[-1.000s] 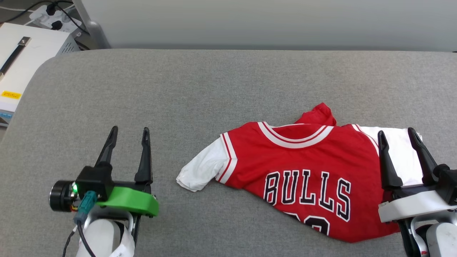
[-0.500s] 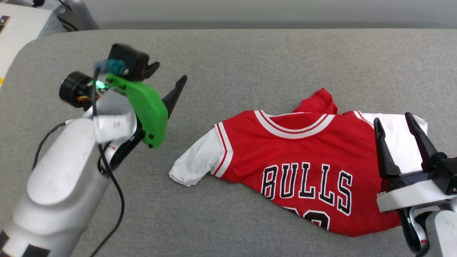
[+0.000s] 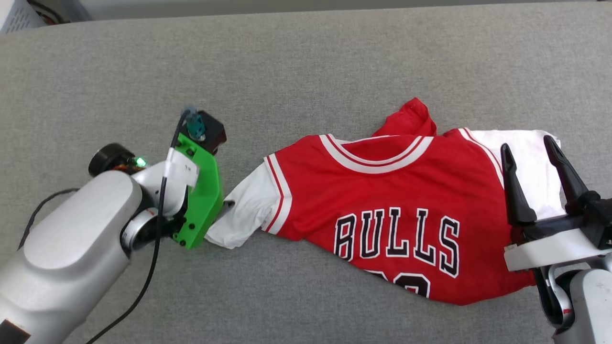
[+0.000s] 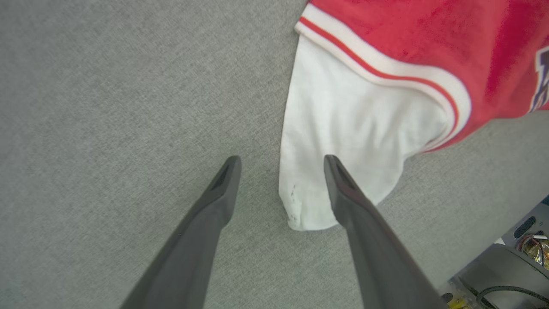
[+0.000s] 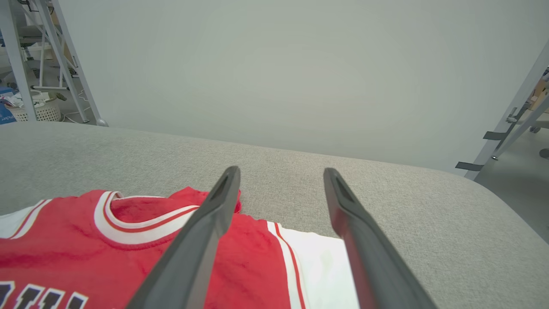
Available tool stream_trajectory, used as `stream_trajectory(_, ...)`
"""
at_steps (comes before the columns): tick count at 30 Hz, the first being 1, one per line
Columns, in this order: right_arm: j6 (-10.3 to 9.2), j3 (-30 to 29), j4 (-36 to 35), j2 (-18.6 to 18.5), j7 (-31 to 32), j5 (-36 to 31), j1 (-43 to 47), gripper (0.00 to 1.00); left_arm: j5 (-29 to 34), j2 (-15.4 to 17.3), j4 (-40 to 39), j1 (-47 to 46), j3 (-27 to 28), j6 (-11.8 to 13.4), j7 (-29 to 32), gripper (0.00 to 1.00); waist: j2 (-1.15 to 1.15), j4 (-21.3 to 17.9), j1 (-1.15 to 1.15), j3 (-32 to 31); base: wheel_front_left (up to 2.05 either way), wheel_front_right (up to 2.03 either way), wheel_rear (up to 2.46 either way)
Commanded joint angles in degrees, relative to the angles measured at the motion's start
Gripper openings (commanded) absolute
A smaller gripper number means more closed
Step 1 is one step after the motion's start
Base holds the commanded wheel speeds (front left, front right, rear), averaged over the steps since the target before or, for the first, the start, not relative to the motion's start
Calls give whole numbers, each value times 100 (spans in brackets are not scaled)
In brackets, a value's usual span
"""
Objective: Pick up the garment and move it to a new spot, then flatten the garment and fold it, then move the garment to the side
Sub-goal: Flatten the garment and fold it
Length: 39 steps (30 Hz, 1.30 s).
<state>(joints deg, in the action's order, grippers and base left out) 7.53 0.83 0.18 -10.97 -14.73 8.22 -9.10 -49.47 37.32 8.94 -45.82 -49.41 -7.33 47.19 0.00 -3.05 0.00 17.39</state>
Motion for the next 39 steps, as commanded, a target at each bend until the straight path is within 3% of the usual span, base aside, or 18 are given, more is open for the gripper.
stream_trajectory(1, -4, 20, 0, 20, -27, -36, -136, 100, -79, 66, 110, 115, -104, -15, -33, 100, 0, -80, 0, 94, 0, 0, 0)
stream_trajectory(10, -4, 65, 31, -21, -27, -45, -260, 100, -294, -60, 686, 289, -965, -15, -249, 100, 0, -110, 0, 228, 0, 0, 0)
stream_trajectory(11, -4, 53, 33, -26, -27, -48, -261, 100, -242, -63, 714, 246, -1026, -15, -338, 20, 0, -99, 0, 222, 0, 0, 0)
stream_trajectory(12, -4, 43, 30, -33, -27, -52, -258, 100, -189, -62, 751, 185, -1089, -15, -460, 0, 0, -82, 0, 210, 0, 0, 0)
stream_trajectory(18, -4, -81, -87, -42, -27, -66, -195, 100, -134, 71, 762, -411, -767, -15, -1340, 0, 0, -11, 0, 107, 0, 0, 0)
stream_trajectory(24, -4, -146, -219, -61, -27, -76, -247, 100, -49, 211, 807, -982, -416, -9, -1654, 0, 0, -96, 0, 252, 0, 0, 0)
stream_trajectory(32, -4, -256, -395, -71, -27, -206, -478, 100, 429, -147, 1807, -1531, -331, 67, -2372, 0, 0, -383, 0, 752, 0, 0, 0)
stream_trajectory(39, -4, -321, -432, 7, -27, -279, -520, 100, 685, -483, 3215, -1436, -521, 85, -2924, 0, 0, -548, 0, 936, 0, 0, 0)
